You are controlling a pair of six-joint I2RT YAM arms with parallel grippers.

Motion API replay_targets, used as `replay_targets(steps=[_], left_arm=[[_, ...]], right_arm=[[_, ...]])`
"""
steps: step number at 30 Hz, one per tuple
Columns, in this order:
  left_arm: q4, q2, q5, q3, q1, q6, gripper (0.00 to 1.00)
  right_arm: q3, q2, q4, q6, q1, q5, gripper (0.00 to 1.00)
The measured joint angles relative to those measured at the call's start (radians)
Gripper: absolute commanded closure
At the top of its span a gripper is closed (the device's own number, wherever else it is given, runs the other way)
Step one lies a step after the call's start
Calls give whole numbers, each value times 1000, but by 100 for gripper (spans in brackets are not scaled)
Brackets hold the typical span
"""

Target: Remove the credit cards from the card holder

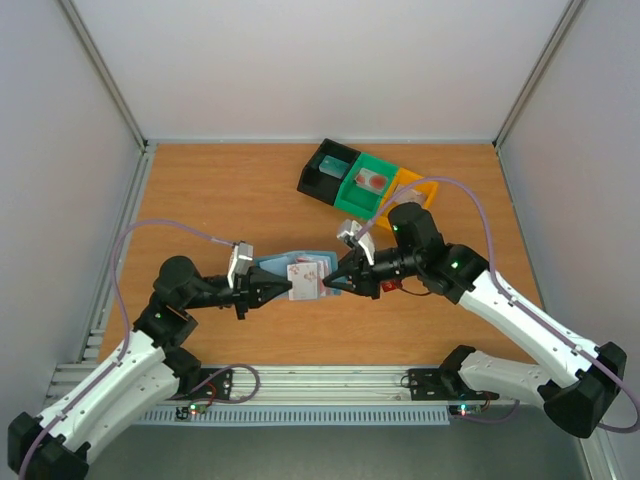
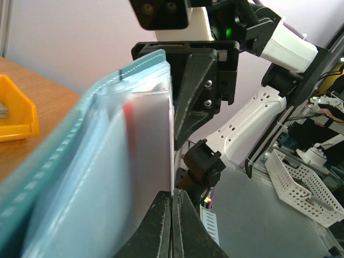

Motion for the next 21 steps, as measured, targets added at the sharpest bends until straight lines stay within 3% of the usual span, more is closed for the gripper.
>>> replay_targets(steps=[4, 7, 15, 21], left_arm=[[11, 6, -21, 0, -6, -18, 100], [16, 6, -33, 0, -6, -21, 100], [30, 7, -32, -5, -10, -20, 100], [30, 7, -27, -5, -10, -20, 100]], right_arm=[[-1, 12, 47, 23, 0, -57, 64], [-1, 20, 66, 27, 3, -97, 59], [-3, 47, 91, 47, 4, -105, 95], [-14, 37, 100, 37, 4, -83, 99]])
